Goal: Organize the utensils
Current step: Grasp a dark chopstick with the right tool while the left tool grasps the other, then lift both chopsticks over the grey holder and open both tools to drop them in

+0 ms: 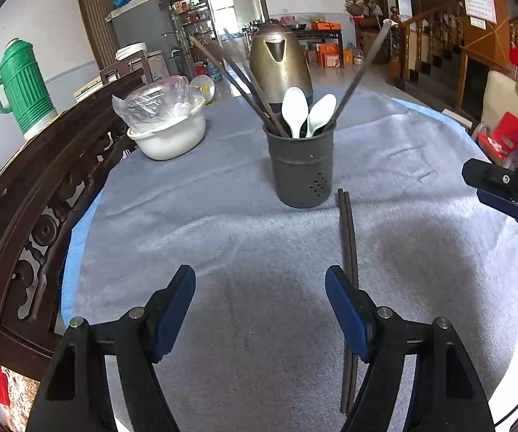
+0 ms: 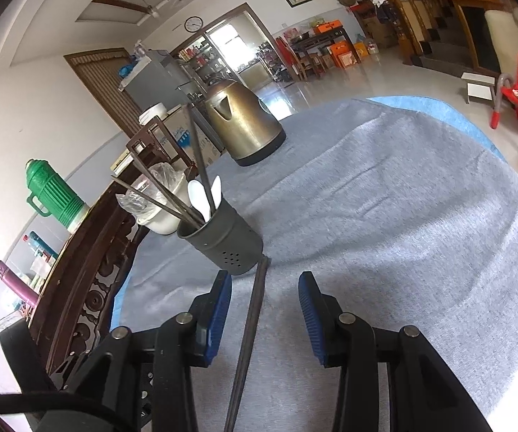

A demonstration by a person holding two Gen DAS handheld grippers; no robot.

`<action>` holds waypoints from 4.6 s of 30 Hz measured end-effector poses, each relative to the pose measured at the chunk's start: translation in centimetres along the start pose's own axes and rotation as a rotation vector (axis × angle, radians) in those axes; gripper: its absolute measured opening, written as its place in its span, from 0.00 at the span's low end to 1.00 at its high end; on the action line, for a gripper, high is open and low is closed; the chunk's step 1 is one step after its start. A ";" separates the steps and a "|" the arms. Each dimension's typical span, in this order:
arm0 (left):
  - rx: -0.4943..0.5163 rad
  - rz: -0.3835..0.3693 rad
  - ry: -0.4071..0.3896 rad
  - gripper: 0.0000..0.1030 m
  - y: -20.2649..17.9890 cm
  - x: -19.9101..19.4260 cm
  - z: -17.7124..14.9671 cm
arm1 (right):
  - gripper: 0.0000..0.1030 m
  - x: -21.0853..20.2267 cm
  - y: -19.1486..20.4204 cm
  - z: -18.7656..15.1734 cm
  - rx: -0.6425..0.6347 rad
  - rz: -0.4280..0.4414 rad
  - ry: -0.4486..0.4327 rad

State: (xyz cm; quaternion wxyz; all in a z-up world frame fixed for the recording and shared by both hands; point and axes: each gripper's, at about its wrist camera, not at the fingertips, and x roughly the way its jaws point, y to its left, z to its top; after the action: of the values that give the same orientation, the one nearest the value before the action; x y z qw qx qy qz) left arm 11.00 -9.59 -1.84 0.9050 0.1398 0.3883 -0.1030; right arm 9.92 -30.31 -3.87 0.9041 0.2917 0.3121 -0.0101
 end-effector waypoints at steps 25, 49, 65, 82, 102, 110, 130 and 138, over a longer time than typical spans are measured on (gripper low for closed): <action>-0.007 -0.012 0.066 0.73 0.3 2.9 -0.2 | 0.41 3.0 -0.8 -0.6 0.018 -0.014 0.061; -0.159 0.006 0.126 0.73 6.5 5.3 -1.1 | 0.32 12.2 3.9 -5.2 -0.244 -0.168 0.298; -0.153 -0.132 0.168 0.73 5.0 6.3 -0.2 | 0.31 10.8 0.1 -2.7 -0.130 -0.221 0.294; -0.118 -0.168 0.234 0.73 2.7 9.5 1.6 | 0.30 11.9 0.0 0.5 -0.082 -0.163 0.293; -0.118 -0.295 0.299 0.63 -1.4 12.2 4.4 | 0.07 10.9 -4.1 0.6 -0.152 -0.310 0.383; -0.135 -0.291 0.341 0.63 -3.5 14.0 5.5 | 0.09 11.4 -5.1 2.0 -0.118 -0.293 0.408; -0.203 -0.280 0.330 0.09 1.3 14.6 3.3 | 0.07 12.7 -2.8 1.0 -0.146 -0.233 0.426; -0.227 -0.301 0.370 0.10 3.7 15.3 3.1 | 0.09 13.7 -0.4 0.1 -0.203 -0.257 0.446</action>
State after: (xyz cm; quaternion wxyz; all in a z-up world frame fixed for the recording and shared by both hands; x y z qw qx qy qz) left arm 24.56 -8.37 -10.33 0.8031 -0.0055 0.5726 -0.1651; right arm 20.92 -28.46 -11.83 0.8289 0.1529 0.5372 -0.0291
